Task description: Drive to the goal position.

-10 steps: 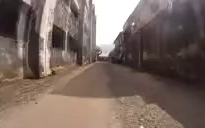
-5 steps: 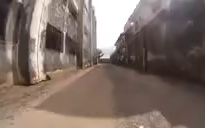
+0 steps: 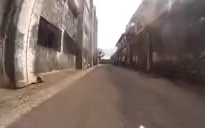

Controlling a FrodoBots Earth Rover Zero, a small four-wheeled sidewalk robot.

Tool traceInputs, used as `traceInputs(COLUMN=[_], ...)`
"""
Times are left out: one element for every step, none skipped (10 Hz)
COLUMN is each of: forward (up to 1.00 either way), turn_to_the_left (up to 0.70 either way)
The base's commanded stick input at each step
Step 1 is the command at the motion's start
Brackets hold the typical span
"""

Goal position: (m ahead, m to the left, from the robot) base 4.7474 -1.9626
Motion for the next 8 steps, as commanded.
traceInputs(forward=[1.0,1.0,1.0,1.0,1.0,1.0,1.0,1.0], turn_to_the_left=[-0.02,-0.17,0.0,0.0,0.0,0.0,0.0,0.0])
